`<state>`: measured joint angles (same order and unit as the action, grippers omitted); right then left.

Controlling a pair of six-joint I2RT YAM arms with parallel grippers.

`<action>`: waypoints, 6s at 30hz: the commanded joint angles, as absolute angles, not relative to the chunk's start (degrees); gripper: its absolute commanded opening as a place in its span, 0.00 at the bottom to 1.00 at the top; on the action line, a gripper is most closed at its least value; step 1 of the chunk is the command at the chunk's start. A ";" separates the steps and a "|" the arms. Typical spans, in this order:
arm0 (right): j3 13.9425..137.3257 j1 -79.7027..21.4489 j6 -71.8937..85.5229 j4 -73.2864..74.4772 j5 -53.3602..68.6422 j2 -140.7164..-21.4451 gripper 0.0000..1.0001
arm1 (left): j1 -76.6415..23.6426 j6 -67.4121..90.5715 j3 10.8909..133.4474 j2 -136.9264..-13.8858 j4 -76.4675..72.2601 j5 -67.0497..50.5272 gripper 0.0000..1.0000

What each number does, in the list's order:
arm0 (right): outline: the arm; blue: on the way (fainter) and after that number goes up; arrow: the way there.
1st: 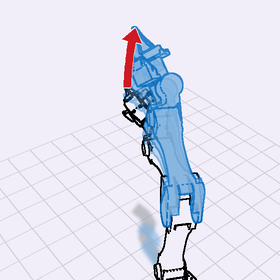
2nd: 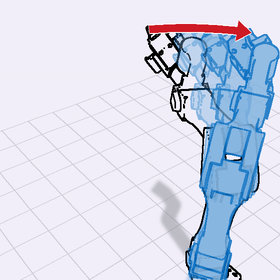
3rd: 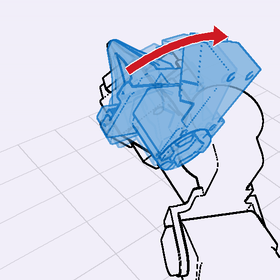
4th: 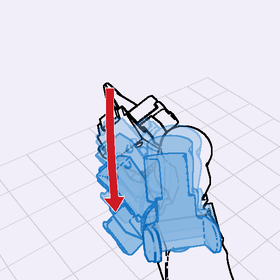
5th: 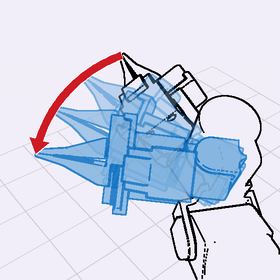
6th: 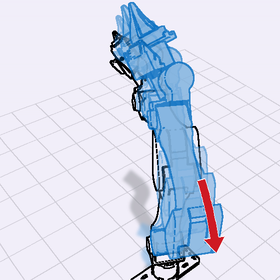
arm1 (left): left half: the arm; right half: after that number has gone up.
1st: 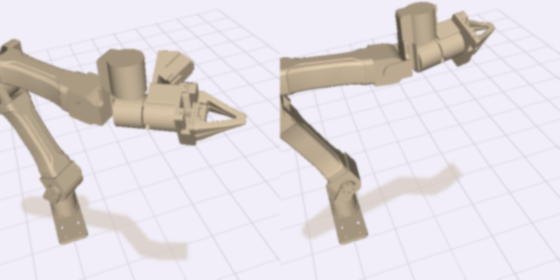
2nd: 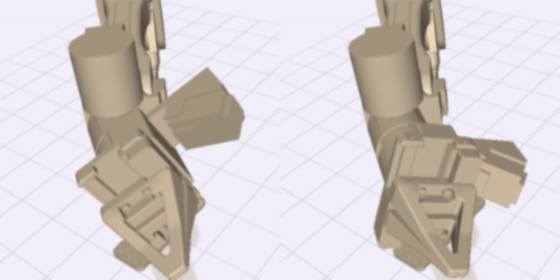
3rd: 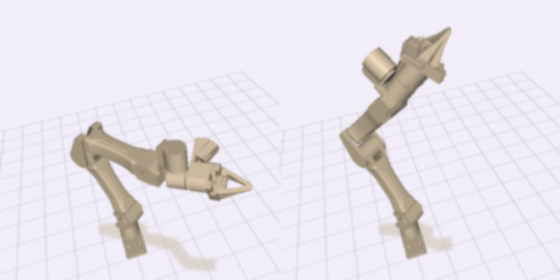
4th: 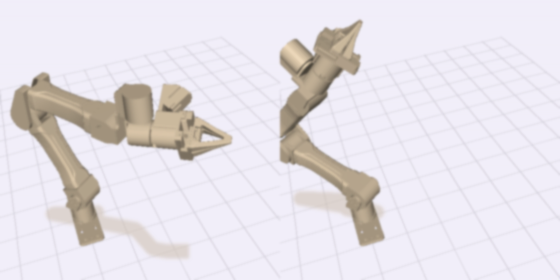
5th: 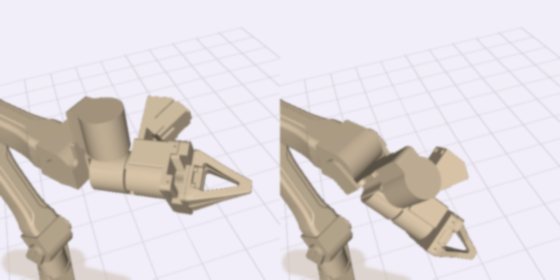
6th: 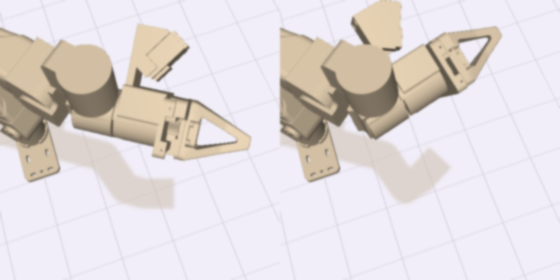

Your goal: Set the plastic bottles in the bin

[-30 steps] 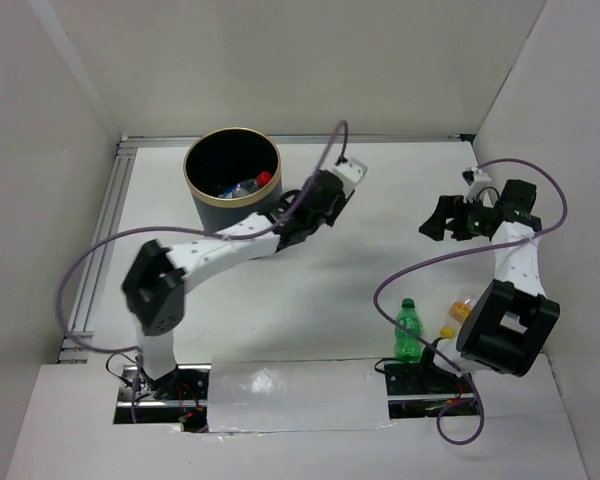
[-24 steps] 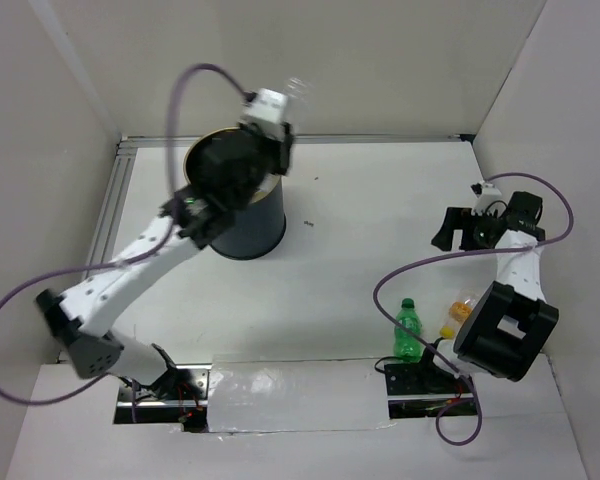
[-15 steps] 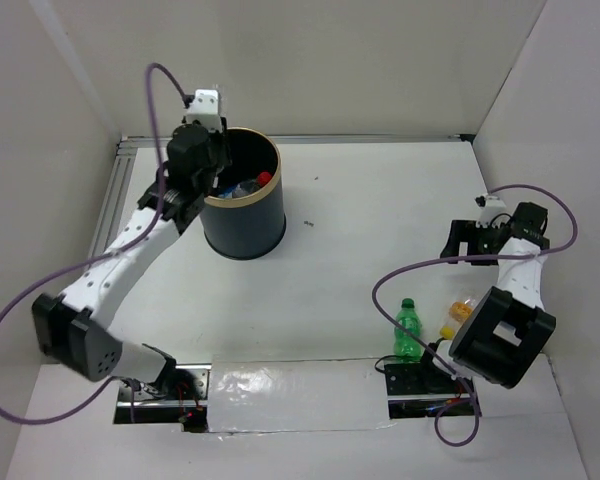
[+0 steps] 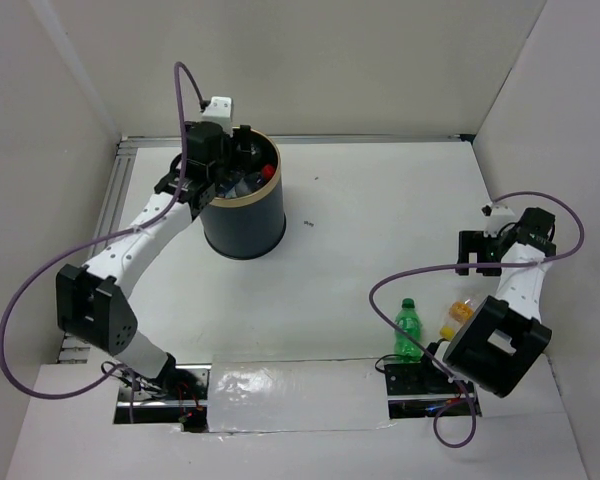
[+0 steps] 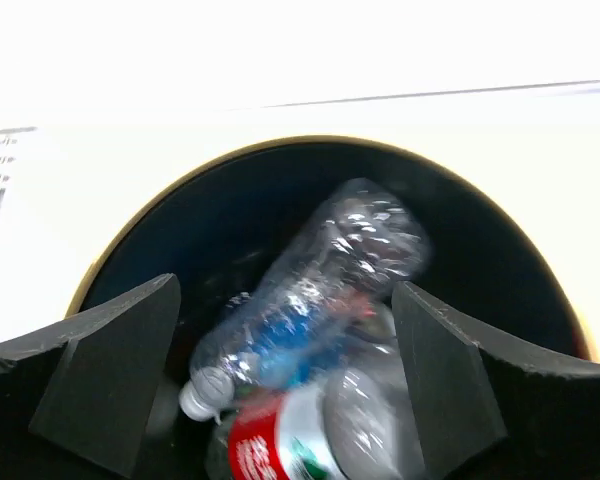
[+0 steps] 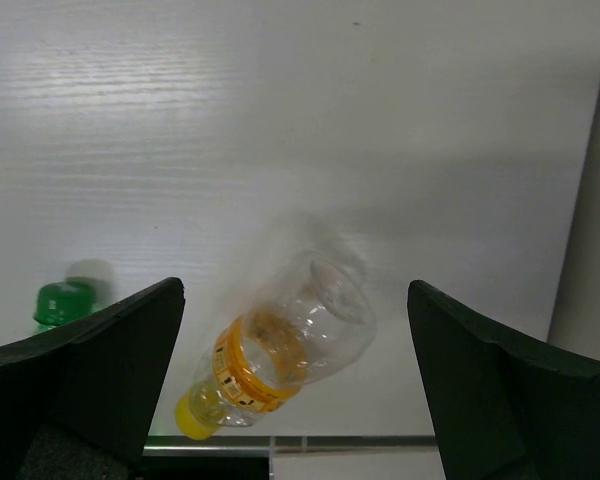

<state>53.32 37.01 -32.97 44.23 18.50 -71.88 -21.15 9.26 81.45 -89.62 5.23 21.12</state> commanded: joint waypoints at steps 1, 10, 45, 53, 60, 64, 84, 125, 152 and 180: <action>53.62 37.27 -33.93 44.74 11.19 -73.03 0.99 | -24.25 8.88 83.33 -82.02 3.25 19.78 1.00; 51.51 37.27 -36.39 50.44 4.66 -73.74 0.99 | -42.35 13.52 71.73 -71.63 5.62 11.34 1.00; 101.30 32.00 -46.57 74.00 47.95 -99.39 0.15 | -60.56 28.47 53.55 -82.54 -8.34 0.80 1.00; 98.81 7.59 -19.86 17.84 66.38 -90.01 0.11 | -60.56 33.74 45.88 -79.63 -12.39 -7.37 0.98; 119.93 -15.62 -13.36 7.92 58.72 -104.05 0.10 | -61.61 33.75 40.52 -79.11 -13.27 -6.94 0.97; 126.99 -21.25 -10.99 5.28 57.22 -109.59 0.10 | -62.75 33.75 38.24 -77.96 -14.41 -5.63 0.97; 121.15 -8.64 -2.99 21.87 45.43 -108.16 0.86 | -61.00 33.83 69.33 -107.19 -16.44 -17.47 0.99; 65.92 28.12 -11.06 28.91 60.38 -72.69 0.63 | -65.14 42.10 94.41 -128.78 13.73 -8.01 0.00; 59.59 31.38 -24.87 33.92 58.62 -74.44 0.59 | -22.00 26.28 80.16 -80.60 10.74 10.55 0.00; 55.11 31.38 -23.39 35.24 44.65 -69.79 1.00 | -41.12 14.41 60.30 -55.11 -0.70 3.38 0.99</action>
